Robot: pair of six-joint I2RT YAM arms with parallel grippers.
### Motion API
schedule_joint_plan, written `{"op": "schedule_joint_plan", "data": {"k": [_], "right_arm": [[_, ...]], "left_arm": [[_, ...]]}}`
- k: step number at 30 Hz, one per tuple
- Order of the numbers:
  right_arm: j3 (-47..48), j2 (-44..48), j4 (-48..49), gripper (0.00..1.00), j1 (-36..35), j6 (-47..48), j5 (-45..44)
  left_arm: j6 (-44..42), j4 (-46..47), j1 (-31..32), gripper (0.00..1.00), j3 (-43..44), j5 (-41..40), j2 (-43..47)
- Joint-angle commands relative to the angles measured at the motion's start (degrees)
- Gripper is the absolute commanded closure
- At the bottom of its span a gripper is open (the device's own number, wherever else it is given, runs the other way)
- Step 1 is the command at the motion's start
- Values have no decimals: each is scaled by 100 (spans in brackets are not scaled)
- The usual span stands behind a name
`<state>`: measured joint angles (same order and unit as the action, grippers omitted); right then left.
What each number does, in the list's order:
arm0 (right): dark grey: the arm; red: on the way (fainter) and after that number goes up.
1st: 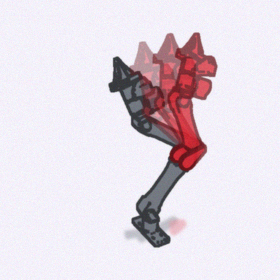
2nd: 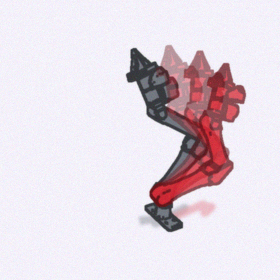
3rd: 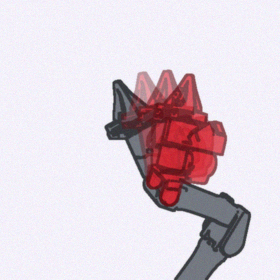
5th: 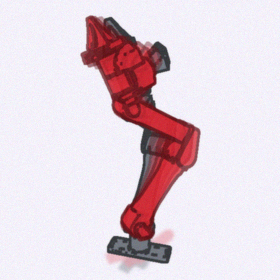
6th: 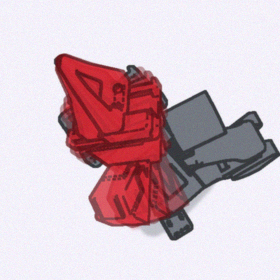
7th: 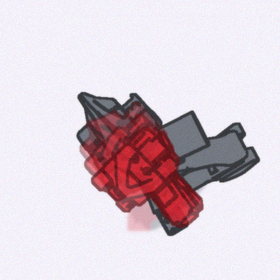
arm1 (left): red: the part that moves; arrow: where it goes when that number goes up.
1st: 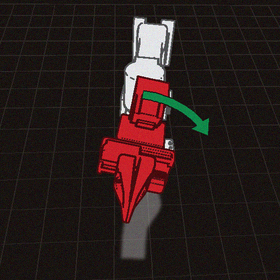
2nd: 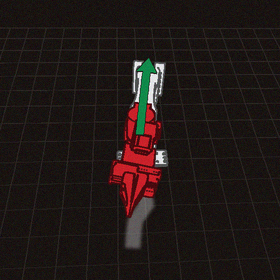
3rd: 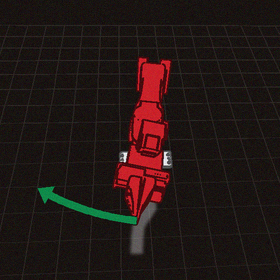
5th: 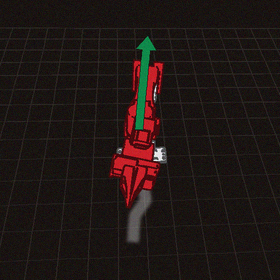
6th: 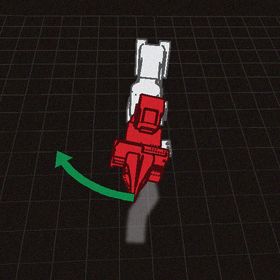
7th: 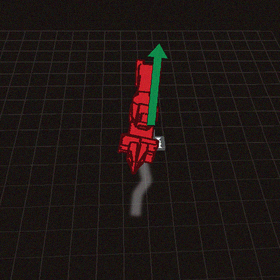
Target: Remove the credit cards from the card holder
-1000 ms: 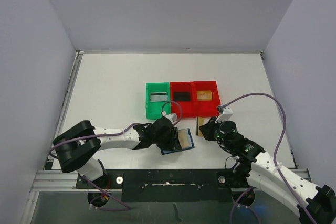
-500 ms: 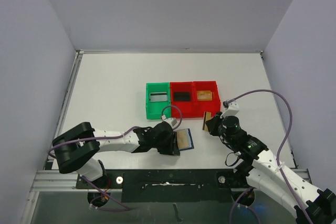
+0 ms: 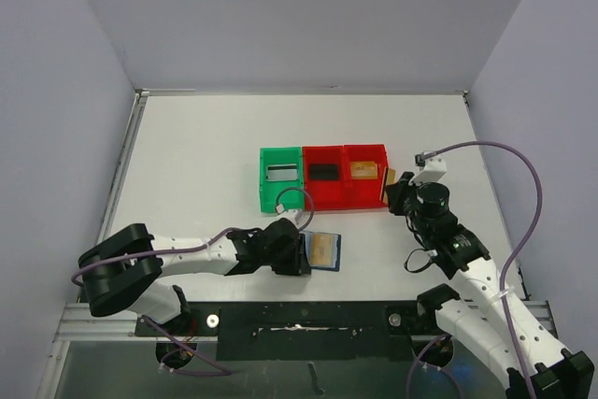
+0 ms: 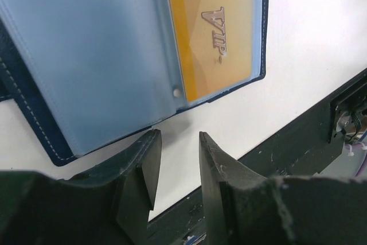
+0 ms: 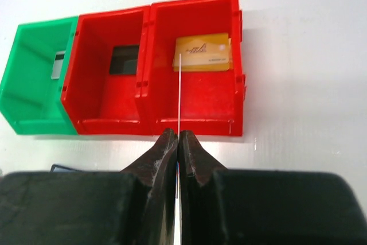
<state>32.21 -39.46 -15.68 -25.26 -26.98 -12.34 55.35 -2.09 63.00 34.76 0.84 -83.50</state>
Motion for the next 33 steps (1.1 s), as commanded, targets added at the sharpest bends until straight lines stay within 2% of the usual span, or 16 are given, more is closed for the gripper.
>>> {"op": "schedule_joint_plan", "data": {"k": [1, 7, 10, 13, 15, 19, 21, 23, 25, 33], "right_arm": [[484, -250, 469, 100, 776, 421, 796], [718, -809, 1278, 100, 2807, -118, 3605], [680, -995, 2036, 100, 3326, -184, 4500], [745, -1141, 2309, 100, 3200, 545, 4488], [786, -1239, 2278, 99, 2878, 1417, 4322], [1122, -1452, 926, 100, 2046, 4466, 4073], [1321, -1709, 382, 100, 1801, 5417, 3243], [1542, -2026, 14, 100, 1718, 5849, 2405], [1572, -2142, -20, 100, 1684, 6164, 2179], [1430, -2338, 134, 100, 1305, 7390, 2778]], "left_arm": [[-112, 257, -20, 69, -73, 45, 353], [-246, 213, -16, 69, -141, 37, 923], [-259, 6, -44, 68, -223, -137, 1323], [-273, -224, -152, 68, -312, -347, 1728], [-306, -395, -301, 67, -349, -397, 1965], [-407, -788, -675, 67, -397, -409, 2387], [-443, -932, -849, 67, -420, -415, 2552], [-461, -1021, -1059, 67, -462, -383, 2686], [-464, -1054, -1145, 67, -492, -340, 2756], [-350, -1004, -1182, 67, -620, -247, 2791]]}}
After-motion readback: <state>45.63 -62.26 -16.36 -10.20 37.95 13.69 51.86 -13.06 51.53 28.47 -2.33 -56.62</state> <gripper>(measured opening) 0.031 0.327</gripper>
